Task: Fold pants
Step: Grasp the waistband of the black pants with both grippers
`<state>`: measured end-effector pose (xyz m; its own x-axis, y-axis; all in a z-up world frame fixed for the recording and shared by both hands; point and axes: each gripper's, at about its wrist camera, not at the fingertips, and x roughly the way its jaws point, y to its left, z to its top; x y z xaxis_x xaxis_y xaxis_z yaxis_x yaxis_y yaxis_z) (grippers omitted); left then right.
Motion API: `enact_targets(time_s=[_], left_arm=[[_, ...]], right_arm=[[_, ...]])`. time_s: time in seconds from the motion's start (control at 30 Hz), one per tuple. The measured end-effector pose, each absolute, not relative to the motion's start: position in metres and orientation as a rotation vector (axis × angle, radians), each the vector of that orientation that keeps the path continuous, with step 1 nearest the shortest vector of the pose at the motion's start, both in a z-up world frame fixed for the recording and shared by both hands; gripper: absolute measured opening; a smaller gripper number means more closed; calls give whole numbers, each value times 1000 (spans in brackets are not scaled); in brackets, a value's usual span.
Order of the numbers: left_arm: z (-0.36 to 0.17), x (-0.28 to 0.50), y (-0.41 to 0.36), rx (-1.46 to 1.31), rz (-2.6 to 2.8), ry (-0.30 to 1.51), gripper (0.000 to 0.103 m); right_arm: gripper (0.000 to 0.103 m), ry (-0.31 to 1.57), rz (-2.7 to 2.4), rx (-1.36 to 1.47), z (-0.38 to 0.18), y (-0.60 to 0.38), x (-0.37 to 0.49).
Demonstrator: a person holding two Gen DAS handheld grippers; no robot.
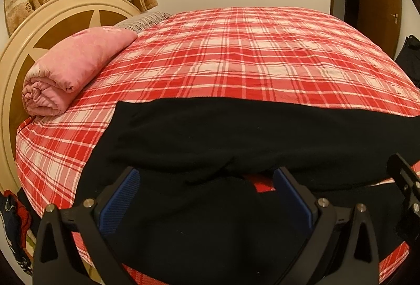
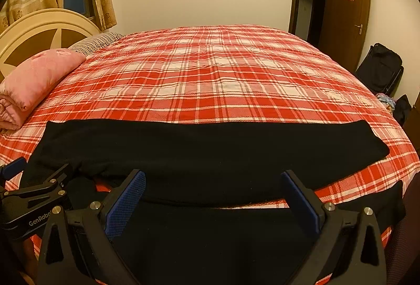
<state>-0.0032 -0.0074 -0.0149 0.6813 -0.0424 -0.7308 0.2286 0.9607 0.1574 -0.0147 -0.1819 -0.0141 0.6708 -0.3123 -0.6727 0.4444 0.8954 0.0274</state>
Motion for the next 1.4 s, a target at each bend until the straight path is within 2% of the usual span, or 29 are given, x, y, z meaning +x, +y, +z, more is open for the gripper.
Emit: enact_targets(time_s=[1.4], left_arm=[[-17, 1, 3, 249, -149, 817, 103]], right_arm=[[102, 736, -419, 222, -18, -182, -12]])
